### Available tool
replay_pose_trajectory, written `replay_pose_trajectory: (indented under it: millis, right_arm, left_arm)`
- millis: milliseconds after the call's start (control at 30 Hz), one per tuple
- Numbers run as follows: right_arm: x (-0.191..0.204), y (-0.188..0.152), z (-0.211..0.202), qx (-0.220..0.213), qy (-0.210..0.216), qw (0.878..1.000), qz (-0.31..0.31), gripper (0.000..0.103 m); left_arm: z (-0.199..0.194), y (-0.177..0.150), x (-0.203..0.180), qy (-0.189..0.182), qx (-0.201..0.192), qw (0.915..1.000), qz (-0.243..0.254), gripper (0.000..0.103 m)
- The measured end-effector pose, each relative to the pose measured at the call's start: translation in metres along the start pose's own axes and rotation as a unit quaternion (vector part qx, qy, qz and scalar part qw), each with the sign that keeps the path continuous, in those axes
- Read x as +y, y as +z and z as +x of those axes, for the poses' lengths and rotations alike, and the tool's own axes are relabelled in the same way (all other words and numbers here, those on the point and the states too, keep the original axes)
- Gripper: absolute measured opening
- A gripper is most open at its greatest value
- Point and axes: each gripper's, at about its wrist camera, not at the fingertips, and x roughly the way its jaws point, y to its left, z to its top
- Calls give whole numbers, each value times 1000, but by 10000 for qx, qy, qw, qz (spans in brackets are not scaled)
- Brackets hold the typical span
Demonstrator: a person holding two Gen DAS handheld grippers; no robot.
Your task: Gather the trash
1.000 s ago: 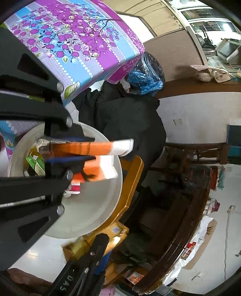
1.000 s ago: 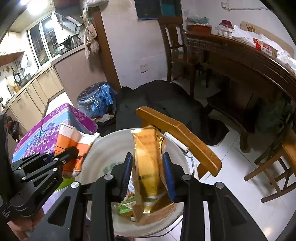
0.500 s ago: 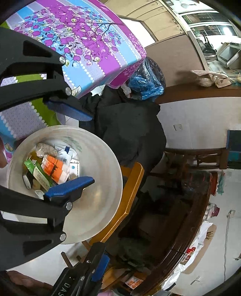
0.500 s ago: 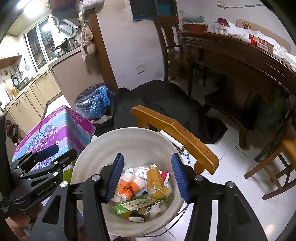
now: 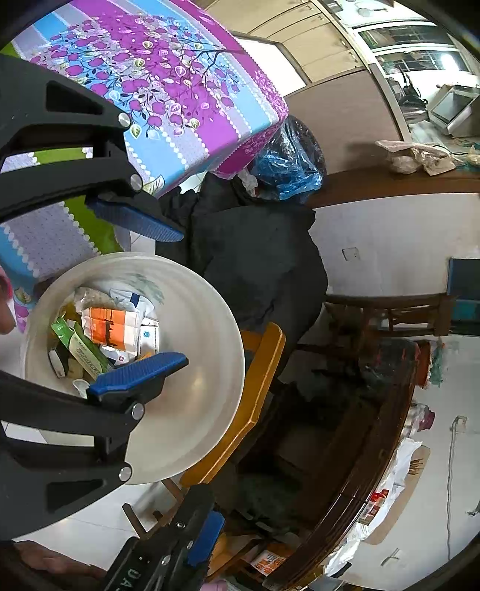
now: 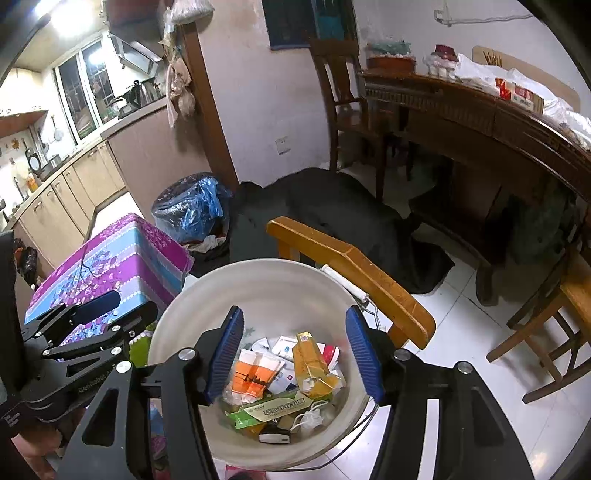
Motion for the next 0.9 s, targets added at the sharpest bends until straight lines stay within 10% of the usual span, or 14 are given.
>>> replay_pose_trajectory:
  millis: [400,900]
  right_arm:
    - [45,-60,-101,-1458,201,9888,-263,97]
    - [111,-183,-248,-2526,-41,9668,-390,98]
  left_arm:
    - [-79,-33,8,273,-955,9949,181,97]
    - [-200,-107,71,197,-1870,9820,-163,97]
